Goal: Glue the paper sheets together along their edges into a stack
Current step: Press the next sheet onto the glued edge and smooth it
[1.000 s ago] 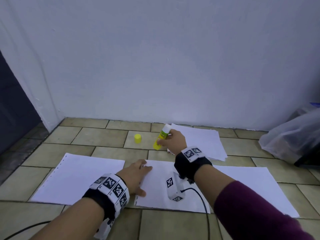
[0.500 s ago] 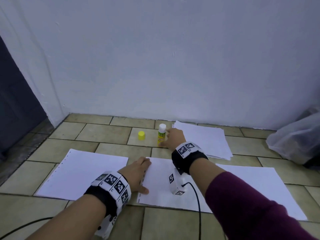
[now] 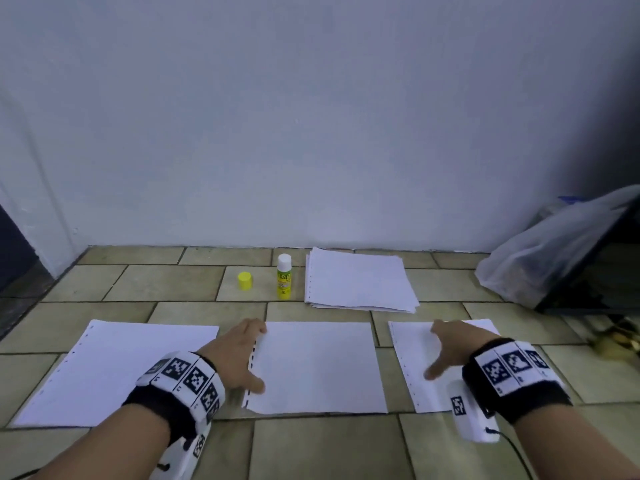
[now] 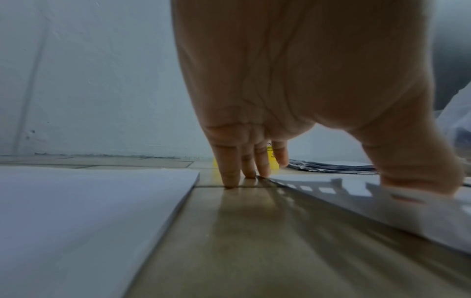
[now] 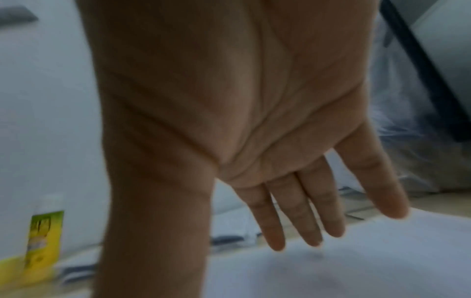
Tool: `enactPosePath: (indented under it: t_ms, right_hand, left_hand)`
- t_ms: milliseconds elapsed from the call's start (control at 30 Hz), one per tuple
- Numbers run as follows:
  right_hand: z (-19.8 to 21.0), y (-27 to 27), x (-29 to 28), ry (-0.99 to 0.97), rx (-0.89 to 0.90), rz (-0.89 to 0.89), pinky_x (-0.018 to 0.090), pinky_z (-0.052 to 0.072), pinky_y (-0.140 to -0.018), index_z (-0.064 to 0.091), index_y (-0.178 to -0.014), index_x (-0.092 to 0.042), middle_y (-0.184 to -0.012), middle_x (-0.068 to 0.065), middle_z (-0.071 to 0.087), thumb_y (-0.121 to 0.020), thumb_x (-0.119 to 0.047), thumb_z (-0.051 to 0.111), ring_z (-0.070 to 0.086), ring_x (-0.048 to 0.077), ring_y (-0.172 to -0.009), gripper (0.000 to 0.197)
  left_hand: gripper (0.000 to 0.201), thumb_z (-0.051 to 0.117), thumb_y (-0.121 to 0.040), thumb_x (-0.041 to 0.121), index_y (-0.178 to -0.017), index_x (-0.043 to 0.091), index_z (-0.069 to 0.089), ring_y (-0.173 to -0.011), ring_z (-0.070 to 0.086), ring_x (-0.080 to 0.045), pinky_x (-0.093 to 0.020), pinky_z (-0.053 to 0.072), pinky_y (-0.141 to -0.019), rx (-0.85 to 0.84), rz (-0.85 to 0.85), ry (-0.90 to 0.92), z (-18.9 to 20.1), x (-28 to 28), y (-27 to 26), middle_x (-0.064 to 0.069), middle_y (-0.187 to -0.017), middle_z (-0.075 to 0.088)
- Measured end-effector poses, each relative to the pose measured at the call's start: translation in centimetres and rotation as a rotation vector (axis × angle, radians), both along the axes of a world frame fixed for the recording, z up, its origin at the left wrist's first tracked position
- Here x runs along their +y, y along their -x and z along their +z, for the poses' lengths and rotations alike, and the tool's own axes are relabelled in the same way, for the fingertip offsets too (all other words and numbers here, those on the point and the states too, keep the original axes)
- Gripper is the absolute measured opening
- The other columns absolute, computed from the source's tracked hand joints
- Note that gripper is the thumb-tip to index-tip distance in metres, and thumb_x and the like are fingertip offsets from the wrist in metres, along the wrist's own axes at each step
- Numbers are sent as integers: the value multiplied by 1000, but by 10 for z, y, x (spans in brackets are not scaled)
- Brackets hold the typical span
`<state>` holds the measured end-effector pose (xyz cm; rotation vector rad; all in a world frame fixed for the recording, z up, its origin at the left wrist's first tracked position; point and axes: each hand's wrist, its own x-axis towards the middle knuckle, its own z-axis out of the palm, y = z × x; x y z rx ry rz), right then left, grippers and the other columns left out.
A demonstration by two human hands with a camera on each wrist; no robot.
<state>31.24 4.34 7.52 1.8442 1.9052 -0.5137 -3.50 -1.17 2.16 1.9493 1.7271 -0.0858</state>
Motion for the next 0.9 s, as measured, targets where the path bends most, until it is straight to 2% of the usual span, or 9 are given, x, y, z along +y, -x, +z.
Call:
enactPosePath:
  t_ms: [67,133,333,467,600,733,800,900]
  right_hand:
    - [-12,-7,-10,-17,44,-19,28,40,-99,30,-139,-12,-137,2,47,-66,-49,81,46,19,-124,96]
    - [-22,-9,-16,-78,57,-12,29,43,-97,30,-136,-12,-132,2,50,-63,-47,83,49,18,-120,97]
    - [-27,-12,-21,-151,145,-33,24,43,-84,43,-121,-20,-117,-2,55,-65,-41,84,50,13,-98,73]
    - [-30,-15,-25,-176,179,-57,24,43,-82,44,-120,-21,-117,-2,56,-68,-40,82,51,13,-97,66]
    - [-31,-15,-27,-212,183,-62,22,39,-78,49,-120,-23,-118,-2,58,-77,-40,75,50,12,-95,53]
    - [-28,-17,-25,-196,208,-62,22,38,-85,56,-121,-20,-121,-2,58,-88,-40,62,53,14,-109,39]
    - [-25,-16,-26,-177,209,-52,20,37,-75,62,-108,-13,-108,2,62,-94,-37,54,57,17,-104,28]
    - [-25,-18,-25,-165,228,-59,19,31,-61,59,-82,-9,-82,2,58,-97,-31,47,51,15,-77,29]
  left_hand:
    - [90,76,-75,39,-142,21,18,-129,36,-16,-32,39,-104,-9,-2,2,-1,-2,-1,5,-145,21]
    - [84,75,-76,38,-141,21,24,-130,34,-16,-30,38,-105,0,-16,-1,-2,-3,-1,5,-145,20]
    - [73,70,-80,40,-137,22,29,-134,32,-14,-27,36,-105,4,-7,-12,-4,-4,-2,7,-150,15]
    - [65,62,-85,45,-137,23,29,-130,35,-13,-25,40,-97,23,2,-47,-3,-6,-7,8,-149,16]
    - [65,60,-85,47,-137,24,29,-127,38,-12,-25,41,-95,19,18,-60,-3,-8,-8,10,-149,16]
    - [73,64,-82,48,-140,25,26,-128,39,-12,-26,41,-99,10,15,-52,-4,-8,-8,8,-153,12]
    - [77,65,-82,48,-142,24,24,-131,37,-13,-25,39,-100,11,4,-45,-5,-8,-8,6,-155,10]
    - [82,65,-83,47,-146,24,19,-140,25,-13,-24,34,-106,9,-13,-25,-6,-8,-6,5,-158,4]
